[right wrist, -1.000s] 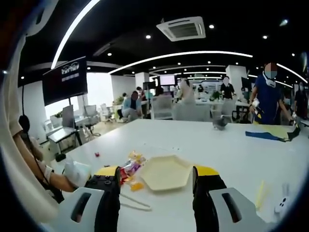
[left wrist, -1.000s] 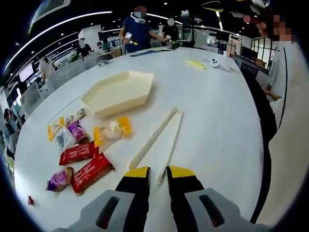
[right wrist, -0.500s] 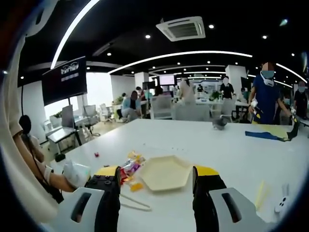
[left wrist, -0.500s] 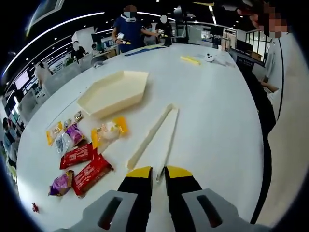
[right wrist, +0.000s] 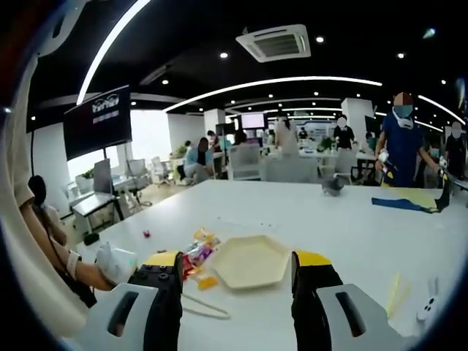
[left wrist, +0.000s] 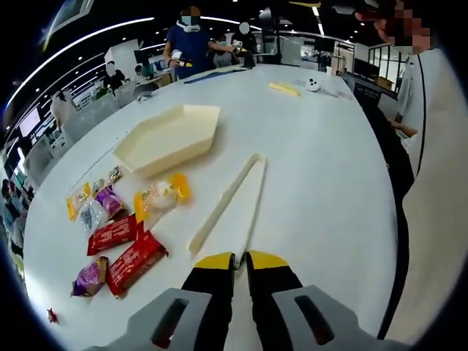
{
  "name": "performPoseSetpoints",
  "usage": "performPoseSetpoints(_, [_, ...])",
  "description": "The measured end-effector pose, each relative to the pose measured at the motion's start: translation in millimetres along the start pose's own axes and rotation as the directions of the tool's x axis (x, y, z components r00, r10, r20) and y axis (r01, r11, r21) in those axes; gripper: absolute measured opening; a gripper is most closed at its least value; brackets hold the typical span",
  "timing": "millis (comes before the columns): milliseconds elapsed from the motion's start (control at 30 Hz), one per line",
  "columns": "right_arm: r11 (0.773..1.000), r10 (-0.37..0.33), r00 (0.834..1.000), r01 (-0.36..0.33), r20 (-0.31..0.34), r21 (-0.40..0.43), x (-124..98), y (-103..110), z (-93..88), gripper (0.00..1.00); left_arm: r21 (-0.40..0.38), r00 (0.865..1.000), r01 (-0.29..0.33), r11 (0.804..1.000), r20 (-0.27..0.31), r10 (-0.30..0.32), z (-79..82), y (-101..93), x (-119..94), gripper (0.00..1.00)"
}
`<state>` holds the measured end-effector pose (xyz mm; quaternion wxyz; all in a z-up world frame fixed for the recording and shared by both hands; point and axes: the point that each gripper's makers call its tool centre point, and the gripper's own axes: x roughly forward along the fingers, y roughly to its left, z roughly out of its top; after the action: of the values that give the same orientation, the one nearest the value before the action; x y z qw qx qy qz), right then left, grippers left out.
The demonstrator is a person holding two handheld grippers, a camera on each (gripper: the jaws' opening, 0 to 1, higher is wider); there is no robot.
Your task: Place the target food into the container with the food tongs after gripping and lifting it, then release it inside without dropping or visibly crushing the food.
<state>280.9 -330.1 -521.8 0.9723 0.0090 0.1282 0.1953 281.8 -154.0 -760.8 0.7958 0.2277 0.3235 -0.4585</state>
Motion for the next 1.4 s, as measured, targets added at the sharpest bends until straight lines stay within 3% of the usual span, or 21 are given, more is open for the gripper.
performPoseSetpoints(433, [1.000, -0.002, 1.000, 0.002, -0.001, 0.003, -0.4, -1.1, -0.2, 0.60, 0.031, 1.000, 0.007, 0.999, 0.003, -0.008, 1.1, -1.2, -1.0, 0.03])
performPoseSetpoints(867, [1.000, 0.005, 1.000, -0.005, -0.008, 0.005, -1.6, -1.0, -1.4, 0.60, 0.083, 0.998, 0.061, 0.995, 0.005, -0.062, 2.7, -15.8, -6.3, 0.00])
performPoseSetpoints(1267, [1.000, 0.016, 1.000, -0.016, -0.006, 0.007, 1.2, 2.1, -0.2, 0.60, -0.004, 0.996, 0.066, 0.998, 0.060, -0.065, 18.1, -6.3, -18.5, 0.00])
performPoseSetpoints(1400, [1.000, 0.018, 1.000, -0.018, -0.006, 0.008, 1.6, 3.1, -0.6, 0.60, -0.077, 0.994, 0.077, 0.994, 0.088, -0.070, 21.8, -2.8, -21.9, 0.00])
